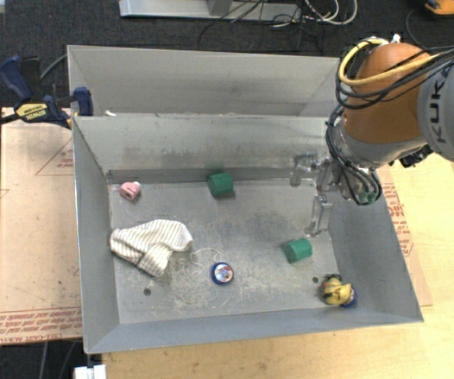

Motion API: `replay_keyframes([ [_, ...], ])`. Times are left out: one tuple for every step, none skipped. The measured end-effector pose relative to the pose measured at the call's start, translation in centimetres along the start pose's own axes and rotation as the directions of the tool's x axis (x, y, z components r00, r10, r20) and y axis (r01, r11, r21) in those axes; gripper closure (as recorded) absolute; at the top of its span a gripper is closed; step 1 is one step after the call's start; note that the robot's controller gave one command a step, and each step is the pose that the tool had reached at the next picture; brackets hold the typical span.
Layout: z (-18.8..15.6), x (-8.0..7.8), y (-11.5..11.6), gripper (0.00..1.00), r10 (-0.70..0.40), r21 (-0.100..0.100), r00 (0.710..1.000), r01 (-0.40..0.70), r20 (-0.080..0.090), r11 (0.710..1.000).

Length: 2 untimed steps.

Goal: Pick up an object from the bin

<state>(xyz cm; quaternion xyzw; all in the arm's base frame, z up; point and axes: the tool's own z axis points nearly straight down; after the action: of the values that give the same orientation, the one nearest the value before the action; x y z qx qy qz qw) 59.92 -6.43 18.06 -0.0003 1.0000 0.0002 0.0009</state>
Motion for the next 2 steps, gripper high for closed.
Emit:
replay_keyframes([
  [3.5,3.4,-0.6,0.00,0.118,0.000,0.993,-0.118,-0.007,0.993],
  [7.3,3.8,-1.2,0.00,0.297,-0.001,0.955,-0.297,-0.001,0.955],
])
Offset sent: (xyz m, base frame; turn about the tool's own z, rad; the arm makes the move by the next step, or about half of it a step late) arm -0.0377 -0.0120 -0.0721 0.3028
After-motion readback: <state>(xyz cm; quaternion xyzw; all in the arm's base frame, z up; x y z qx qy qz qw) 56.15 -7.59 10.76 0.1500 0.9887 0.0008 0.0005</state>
